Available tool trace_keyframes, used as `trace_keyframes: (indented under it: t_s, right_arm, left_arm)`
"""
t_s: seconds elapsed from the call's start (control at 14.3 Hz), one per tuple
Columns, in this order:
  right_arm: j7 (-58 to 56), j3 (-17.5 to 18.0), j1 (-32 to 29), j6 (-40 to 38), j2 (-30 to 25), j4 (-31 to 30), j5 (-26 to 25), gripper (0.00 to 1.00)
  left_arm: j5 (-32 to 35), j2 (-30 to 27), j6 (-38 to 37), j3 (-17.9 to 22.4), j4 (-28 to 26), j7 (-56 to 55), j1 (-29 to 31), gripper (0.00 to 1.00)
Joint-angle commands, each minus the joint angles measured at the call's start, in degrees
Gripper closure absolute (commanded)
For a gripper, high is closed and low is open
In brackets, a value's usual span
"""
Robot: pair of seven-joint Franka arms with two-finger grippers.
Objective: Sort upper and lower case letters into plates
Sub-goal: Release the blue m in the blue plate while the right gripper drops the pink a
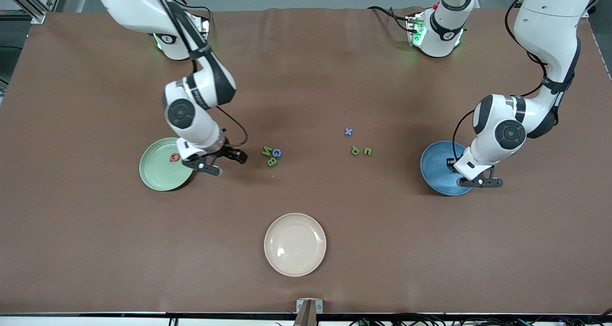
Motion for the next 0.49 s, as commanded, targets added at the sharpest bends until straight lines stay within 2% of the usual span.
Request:
trace_keyframes:
  t_s: [0.0,0.21,0.42]
  right_arm:
    - [4.16,-0.70,3.35,0.61,6.75,6.55,-0.11,0.00]
    - [3.64,-0.62,5.47,6.41,9.83,6.83,-1.51,0.00]
    - [3.73,-0.62,6.62,7.13,10.80,7.27,-1.69,0.01]
  left_arm:
    - [1.14,-1.06,0.27,-1.05,0.20,-0.34,0.35,0.00]
    - [0.61,-4.75,-0.60,-4.82,0.20,-0.78,0.44,0.00]
    - [0.44,-6.25,-2.97,-10.00,1.60,-1.83,0.53,0.00]
